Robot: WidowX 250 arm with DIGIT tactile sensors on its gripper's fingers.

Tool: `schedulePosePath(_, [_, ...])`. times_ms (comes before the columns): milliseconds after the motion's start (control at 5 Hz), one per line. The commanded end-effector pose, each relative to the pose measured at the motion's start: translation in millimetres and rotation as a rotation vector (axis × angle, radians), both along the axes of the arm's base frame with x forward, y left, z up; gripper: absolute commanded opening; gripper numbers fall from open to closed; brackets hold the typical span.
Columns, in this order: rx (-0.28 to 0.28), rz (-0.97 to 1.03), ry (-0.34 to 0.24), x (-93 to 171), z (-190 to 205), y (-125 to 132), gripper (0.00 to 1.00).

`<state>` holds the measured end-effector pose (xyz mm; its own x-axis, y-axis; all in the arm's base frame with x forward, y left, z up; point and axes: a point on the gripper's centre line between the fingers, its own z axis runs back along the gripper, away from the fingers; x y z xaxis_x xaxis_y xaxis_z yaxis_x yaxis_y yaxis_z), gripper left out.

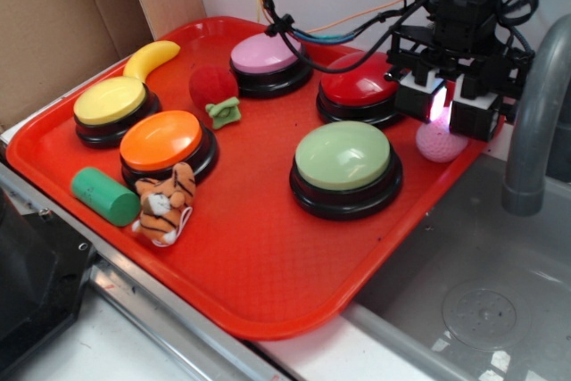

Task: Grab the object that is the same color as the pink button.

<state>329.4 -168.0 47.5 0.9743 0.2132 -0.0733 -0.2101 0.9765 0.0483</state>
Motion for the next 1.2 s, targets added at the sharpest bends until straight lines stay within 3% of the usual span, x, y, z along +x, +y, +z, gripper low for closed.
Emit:
schedulePosePath(0, [-0.019, -0.115, -0.100, 11.8, 39.6, 14.1, 0.00])
schedulePosePath(400, [0.006, -0.243, -0.223, 9.5, 113.5, 53.3, 0.00])
schedulePosePath(600, [-0.006, -0.276, -0.219, -4.0, 130.4, 75.7, 0.00])
schedulePosePath(800, [0.074, -0.219, -0.197, -32.1, 146.4, 111.9, 0.00])
schedulePosePath(1000, [0.066, -0.182, -0.196, -51.9, 142.7, 144.3, 0.00])
